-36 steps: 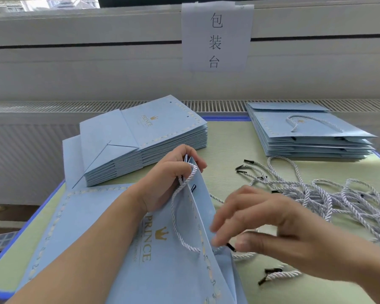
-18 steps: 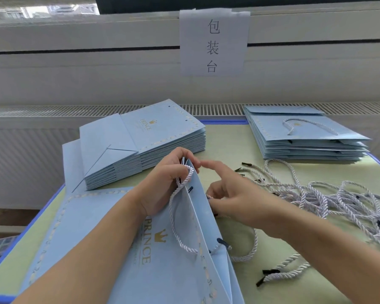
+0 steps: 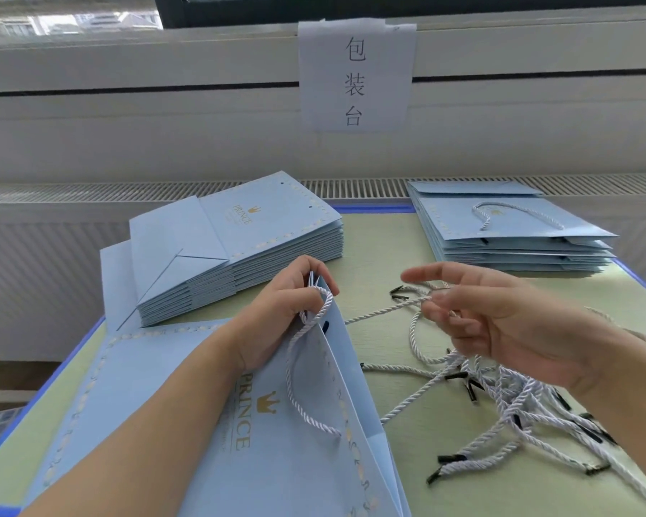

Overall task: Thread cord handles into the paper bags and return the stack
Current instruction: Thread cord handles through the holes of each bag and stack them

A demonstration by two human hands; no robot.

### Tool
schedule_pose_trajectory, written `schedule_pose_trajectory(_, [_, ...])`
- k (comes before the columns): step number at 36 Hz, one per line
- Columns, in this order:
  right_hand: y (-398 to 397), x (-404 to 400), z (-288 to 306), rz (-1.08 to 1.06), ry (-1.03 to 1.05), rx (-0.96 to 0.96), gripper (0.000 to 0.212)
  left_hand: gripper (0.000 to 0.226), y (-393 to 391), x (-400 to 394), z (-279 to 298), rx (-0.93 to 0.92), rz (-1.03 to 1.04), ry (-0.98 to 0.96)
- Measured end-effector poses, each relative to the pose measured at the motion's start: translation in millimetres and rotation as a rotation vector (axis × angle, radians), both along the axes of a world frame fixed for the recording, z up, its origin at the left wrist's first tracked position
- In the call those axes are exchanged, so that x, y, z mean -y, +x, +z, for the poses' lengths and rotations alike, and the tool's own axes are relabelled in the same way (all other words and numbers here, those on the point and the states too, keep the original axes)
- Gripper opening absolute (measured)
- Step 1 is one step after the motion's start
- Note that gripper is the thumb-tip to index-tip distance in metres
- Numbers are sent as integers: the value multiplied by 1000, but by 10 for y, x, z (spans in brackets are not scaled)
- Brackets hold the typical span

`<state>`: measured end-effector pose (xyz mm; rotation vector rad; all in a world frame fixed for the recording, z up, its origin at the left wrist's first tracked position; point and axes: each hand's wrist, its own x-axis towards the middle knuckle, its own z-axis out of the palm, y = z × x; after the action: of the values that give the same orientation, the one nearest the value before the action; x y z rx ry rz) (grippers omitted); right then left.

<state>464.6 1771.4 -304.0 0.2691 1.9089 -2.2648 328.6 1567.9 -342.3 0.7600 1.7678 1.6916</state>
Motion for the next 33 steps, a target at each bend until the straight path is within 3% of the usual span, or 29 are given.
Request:
schedule_pose_trajectory(8, [2,149,59,-56,591,-106,17,30,-13,-1,-22,-87,27,-53])
schedule_pose_trajectory(11, [-13,250,-28,-64,830,-185,14,46,-18,-18,-61,-205,59,-154])
schedule_pose_trajectory(15, [-15,412,-78,-23,1063,-212,40,39,15,-74,-67,-299,88,-197])
schedule_pose_trajectory(19, [-28,560,-32,33,1102,-193,69,26,73,-113,18,-297,102,-156])
schedule_pose_trajectory(23, [-2,628,63,66,1062,-191,82,16,151,-165,221,-314,111,-98])
schedule_pose_trajectory(27, [94,716,186,123,546,-137,75,15,234,-171,508,-278,112,11])
schedule_pose_trajectory(29, [178,757,245,207,337,-81,57,14,273,-165,658,-291,128,64])
schedule_pose_trajectory(31, [254,799,302,252,157,-41,23,15,319,-178,812,-324,152,131])
schedule_pose_trajectory(33, [321,823,383,186,107,-52,9,18,382,-202,968,-379,177,205])
